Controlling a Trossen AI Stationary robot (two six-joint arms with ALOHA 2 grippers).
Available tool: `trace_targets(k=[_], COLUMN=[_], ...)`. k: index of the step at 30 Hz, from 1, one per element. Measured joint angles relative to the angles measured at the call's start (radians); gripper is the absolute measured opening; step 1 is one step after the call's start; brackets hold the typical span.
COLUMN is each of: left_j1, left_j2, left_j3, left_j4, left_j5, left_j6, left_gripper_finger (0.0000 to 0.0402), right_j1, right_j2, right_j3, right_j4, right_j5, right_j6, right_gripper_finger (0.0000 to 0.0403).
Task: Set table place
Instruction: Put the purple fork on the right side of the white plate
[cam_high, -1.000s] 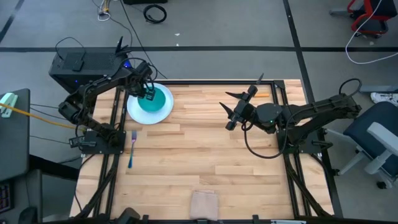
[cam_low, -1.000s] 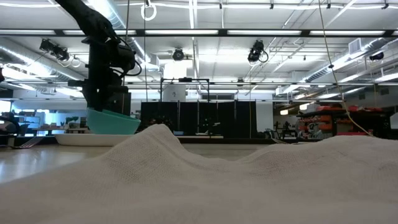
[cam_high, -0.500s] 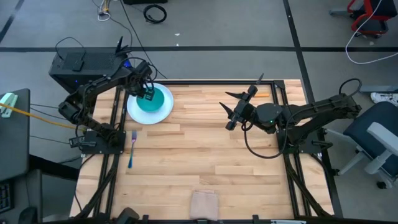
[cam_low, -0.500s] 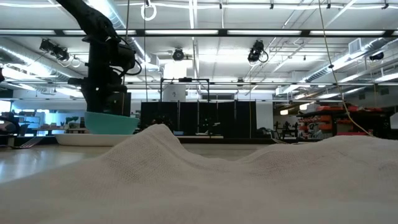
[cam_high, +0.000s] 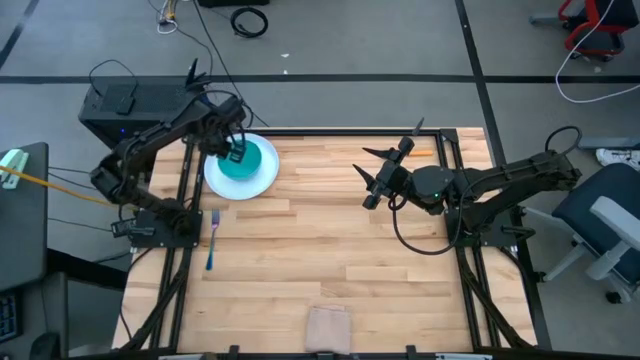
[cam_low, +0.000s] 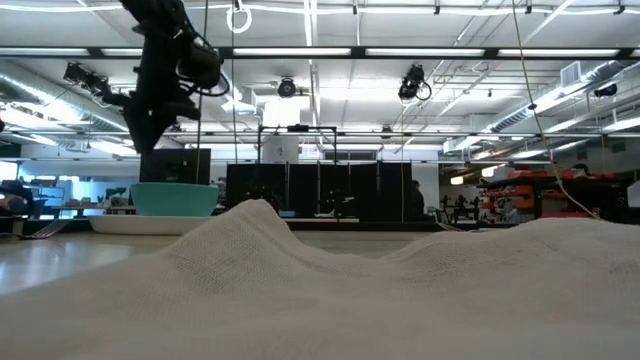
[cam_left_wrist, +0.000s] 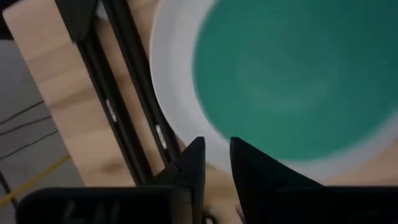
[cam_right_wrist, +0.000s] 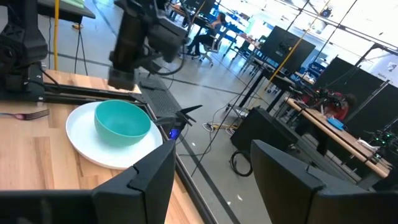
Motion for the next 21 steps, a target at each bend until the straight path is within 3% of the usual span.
trace_targets(k=[11, 21], left_j1=[-0.371, -0.631], left_j2=[-0.17, -0.183], left_j3=[-0.07, -0.241], left_j4=[-0.145, -0.14], left_j5=[0.005, 0.187], left_j6=[-0.374, -0.656], left_gripper_finger=[0.0071, 0.0069], right_j1=[0.0, 0.0], right_j2=[0.0, 0.0], right_j3=[0.0, 0.0], right_j4=[0.0, -0.003], right_j5=[0.0, 0.0], right_j6=[0.0, 0.029], right_gripper_finger=[0.0215, 0.0215])
